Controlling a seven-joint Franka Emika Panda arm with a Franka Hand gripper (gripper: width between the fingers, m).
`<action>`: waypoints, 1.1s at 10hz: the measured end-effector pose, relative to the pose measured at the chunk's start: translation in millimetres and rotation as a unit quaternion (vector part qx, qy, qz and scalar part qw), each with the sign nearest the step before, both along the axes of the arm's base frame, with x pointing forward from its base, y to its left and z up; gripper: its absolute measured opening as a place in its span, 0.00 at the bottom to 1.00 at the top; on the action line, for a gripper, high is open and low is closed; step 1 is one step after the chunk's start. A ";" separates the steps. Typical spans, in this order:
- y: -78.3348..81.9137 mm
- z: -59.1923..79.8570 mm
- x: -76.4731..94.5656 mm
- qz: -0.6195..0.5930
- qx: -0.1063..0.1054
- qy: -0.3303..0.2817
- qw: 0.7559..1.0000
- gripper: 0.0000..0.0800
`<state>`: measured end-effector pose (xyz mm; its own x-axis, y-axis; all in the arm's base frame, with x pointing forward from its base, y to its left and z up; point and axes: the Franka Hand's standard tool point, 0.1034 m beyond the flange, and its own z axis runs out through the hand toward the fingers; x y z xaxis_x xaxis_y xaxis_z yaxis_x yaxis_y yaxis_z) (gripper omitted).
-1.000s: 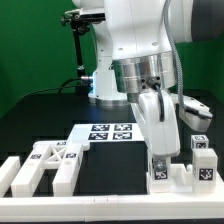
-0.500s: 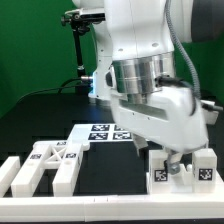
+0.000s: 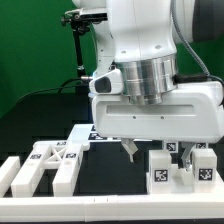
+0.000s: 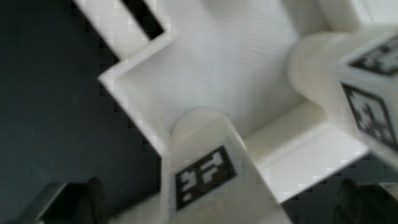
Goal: Assemble chair
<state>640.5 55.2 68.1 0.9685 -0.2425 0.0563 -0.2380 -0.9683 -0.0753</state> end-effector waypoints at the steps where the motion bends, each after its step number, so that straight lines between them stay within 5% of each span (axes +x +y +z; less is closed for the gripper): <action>1: 1.7 0.6 1.5 0.035 -0.007 -0.006 0.999 0.81; 3: -0.9 0.2 1.4 0.018 -0.006 -0.004 1.000 0.81; 5: 0.1 0.0 1.2 -0.045 0.000 -0.001 0.999 0.53; 6: -0.7 -0.4 0.3 -0.067 0.001 0.002 0.998 0.53; 7: -0.8 -0.2 0.5 -0.113 0.004 0.004 0.994 0.36; 11: 1.9 -0.2 1.5 -0.332 0.021 0.014 0.943 0.36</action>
Offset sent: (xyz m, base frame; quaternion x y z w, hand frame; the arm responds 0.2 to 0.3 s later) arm 0.0000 0.0000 0.0000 0.0000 0.0000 0.0000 1.0000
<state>642.0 57.0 67.9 0.6032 -0.7975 0.0107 -0.7934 -0.6013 -0.0952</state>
